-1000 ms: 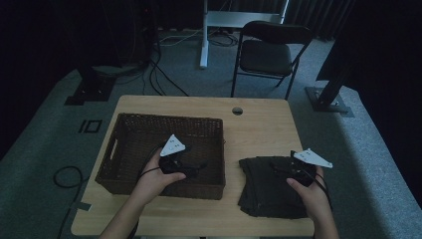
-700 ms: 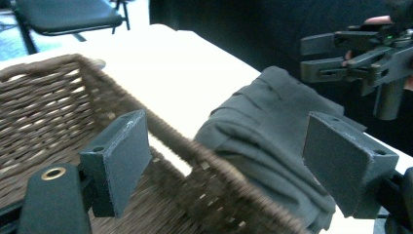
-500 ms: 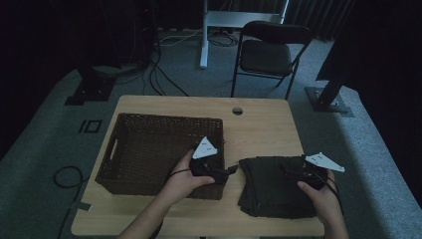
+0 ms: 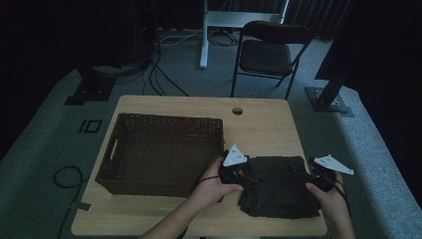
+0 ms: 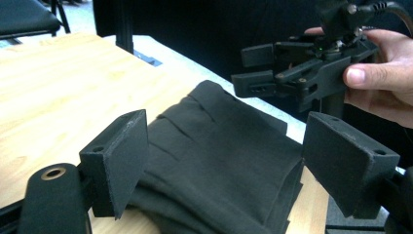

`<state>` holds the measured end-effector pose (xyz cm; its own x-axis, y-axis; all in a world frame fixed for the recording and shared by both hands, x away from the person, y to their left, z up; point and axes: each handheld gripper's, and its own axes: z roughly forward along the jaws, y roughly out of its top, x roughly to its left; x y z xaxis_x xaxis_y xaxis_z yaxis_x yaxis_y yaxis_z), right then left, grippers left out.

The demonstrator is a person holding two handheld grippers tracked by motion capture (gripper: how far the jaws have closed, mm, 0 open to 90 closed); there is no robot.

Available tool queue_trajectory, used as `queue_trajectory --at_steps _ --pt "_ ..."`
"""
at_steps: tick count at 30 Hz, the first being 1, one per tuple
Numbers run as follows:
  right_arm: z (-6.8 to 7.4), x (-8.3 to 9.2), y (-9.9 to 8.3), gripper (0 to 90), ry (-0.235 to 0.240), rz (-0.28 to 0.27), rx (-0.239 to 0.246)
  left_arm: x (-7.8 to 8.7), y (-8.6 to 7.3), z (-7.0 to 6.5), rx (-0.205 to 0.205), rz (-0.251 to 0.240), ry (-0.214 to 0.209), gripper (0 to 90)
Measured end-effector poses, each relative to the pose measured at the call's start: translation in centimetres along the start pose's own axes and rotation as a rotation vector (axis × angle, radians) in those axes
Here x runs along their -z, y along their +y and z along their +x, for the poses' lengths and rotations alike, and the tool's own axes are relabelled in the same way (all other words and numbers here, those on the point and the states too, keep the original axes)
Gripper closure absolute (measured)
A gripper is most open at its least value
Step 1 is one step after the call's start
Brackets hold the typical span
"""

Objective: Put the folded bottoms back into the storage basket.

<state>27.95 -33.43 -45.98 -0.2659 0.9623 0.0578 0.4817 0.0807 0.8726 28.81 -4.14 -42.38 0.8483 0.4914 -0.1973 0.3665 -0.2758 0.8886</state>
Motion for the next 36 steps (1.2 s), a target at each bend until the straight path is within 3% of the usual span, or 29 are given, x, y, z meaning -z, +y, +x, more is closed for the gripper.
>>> queue_trajectory --at_steps 6,13,18,19,22,27,32,35,36 --pt "-0.8 0.0 -0.5 12.1 -0.013 0.003 -0.011 -2.1 -0.9 -1.1 0.023 0.014 0.000 18.5" --pt "-1.3 -0.2 -1.1 12.2 -0.020 0.010 -0.022 -4.3 -2.5 -2.6 0.020 0.011 0.063 18.5" --pt "-1.6 -0.4 -1.4 12.1 -0.025 0.016 -0.021 -5.2 -3.7 -3.0 0.048 0.022 0.068 18.5" --pt "-1.8 -0.5 -1.5 12.1 -0.031 0.022 -0.019 -5.4 -4.1 -3.2 0.036 0.029 0.093 18.5" --pt "-2.1 -0.7 -1.8 12.2 -0.035 0.030 -0.018 -5.6 -4.7 -3.3 0.050 0.040 0.114 18.4" --pt "-2.9 -1.5 -2.8 12.2 -0.050 0.061 -0.019 -6.4 -6.0 -3.3 0.099 0.031 0.193 18.5" --pt "-3.3 -2.5 -3.7 12.2 -0.057 0.098 -0.014 -6.8 -6.9 -2.9 0.137 0.052 0.227 18.4" --pt "-3.5 -3.0 -4.1 12.2 -0.061 0.116 -0.013 -7.1 -7.4 -2.9 0.117 0.071 0.239 18.4" --pt "-3.6 -3.2 -4.3 12.3 -0.065 0.123 -0.001 -7.3 -7.7 -2.7 0.138 0.080 0.232 18.4"
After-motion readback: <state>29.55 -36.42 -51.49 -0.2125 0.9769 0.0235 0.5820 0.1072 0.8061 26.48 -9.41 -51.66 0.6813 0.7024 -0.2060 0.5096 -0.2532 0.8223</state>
